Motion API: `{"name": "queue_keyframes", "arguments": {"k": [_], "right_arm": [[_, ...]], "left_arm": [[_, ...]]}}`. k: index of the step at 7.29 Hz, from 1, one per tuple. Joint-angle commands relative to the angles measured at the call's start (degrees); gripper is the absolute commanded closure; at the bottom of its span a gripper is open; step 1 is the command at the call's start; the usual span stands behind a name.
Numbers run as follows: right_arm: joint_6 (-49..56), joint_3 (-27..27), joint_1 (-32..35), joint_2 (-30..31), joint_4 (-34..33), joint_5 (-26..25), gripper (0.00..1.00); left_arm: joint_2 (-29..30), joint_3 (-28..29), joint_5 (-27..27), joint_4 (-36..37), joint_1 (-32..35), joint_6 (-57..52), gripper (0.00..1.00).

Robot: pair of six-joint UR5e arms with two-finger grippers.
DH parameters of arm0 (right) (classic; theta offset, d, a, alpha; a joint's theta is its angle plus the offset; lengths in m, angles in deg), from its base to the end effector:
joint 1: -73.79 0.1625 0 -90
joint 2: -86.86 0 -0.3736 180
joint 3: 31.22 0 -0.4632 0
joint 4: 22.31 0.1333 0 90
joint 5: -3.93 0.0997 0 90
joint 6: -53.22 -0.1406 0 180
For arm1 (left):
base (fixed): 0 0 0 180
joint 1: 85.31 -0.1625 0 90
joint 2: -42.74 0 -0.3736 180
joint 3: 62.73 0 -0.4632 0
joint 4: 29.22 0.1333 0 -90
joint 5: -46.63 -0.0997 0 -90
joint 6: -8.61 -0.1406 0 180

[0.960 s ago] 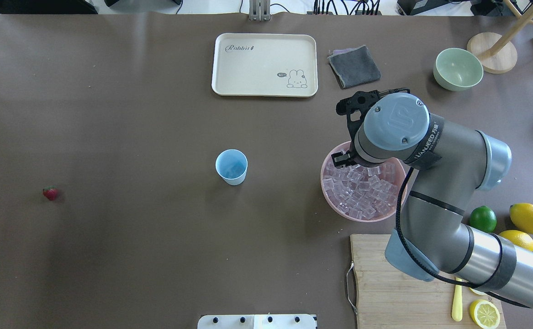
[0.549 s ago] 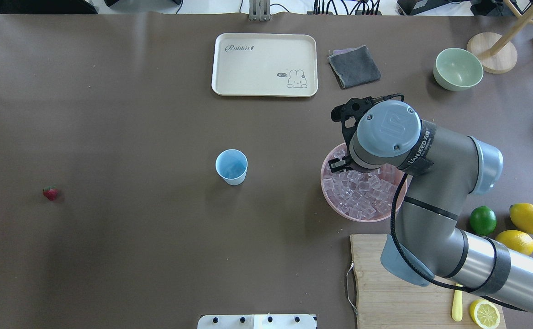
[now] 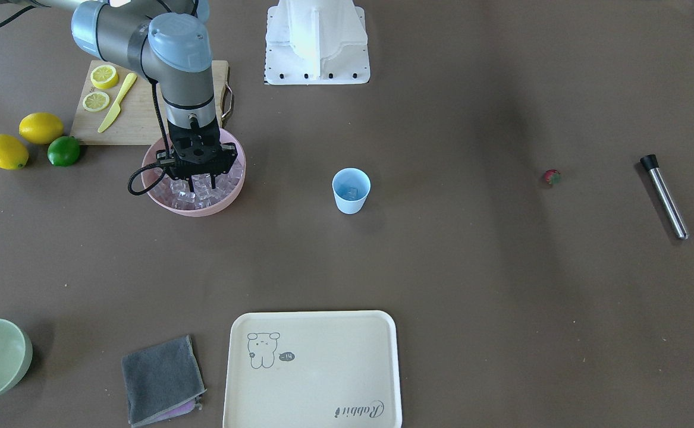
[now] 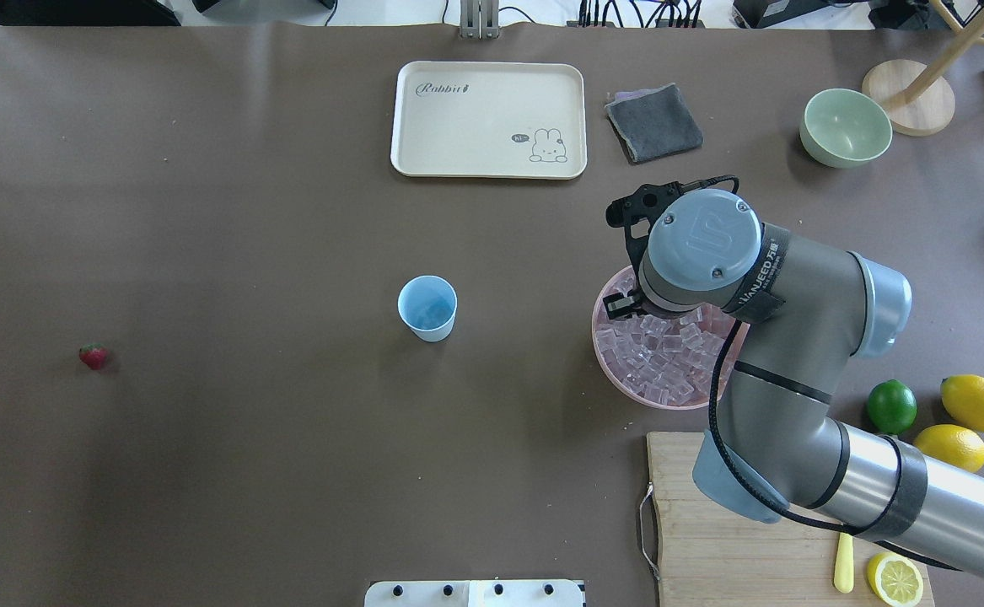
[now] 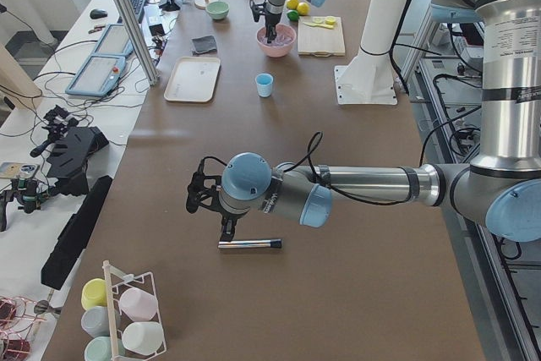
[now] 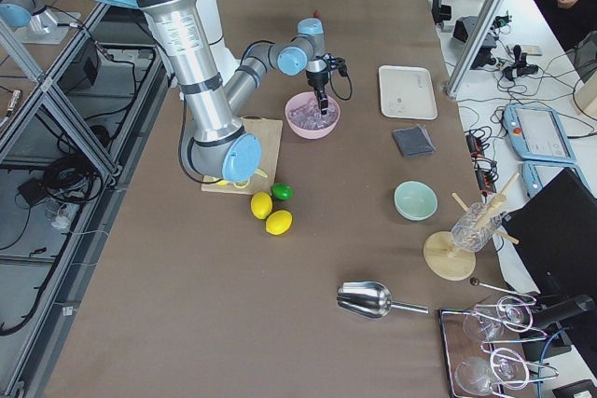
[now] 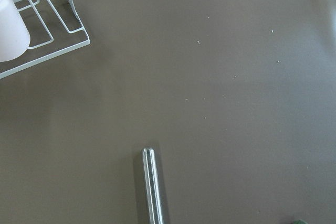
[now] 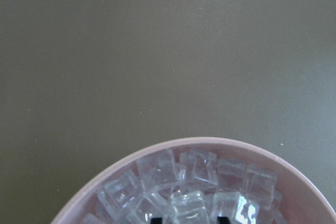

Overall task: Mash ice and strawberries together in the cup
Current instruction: 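Dip the scoop into the ice cubes and lift a cube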

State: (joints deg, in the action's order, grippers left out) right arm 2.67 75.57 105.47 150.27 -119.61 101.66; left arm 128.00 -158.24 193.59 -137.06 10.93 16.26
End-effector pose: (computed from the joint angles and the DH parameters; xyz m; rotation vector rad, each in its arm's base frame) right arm -0.5071 -0.4474 0.2323 0.2599 -0.5880 -0.1734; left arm -0.0753 -0.5463 0.5694 0.2851 0.9876 -0.0593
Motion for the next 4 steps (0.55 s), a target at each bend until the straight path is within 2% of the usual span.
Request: {"name": "queue_keyframes", "arguments": {"k": [1,2,4], "right_arm": [[0.02,-0.61,-0.04,0.04,0.01,-0.26,0.63],[0.1,-0.62,-0.04,0.04,0.09,-0.35,0.63],[0.1,-0.53,0.05,-0.04,0.01,-0.26,0.8]], "left_arm": [[-0.09,-0.02,0.0,0.0,0.09,0.0,0.01],[-0.09,-0.02,0.0,0.0,0.0,0.0,0.01],[0.0,-0.02,0.0,0.0,0.0,-0.09,0.01]]}}
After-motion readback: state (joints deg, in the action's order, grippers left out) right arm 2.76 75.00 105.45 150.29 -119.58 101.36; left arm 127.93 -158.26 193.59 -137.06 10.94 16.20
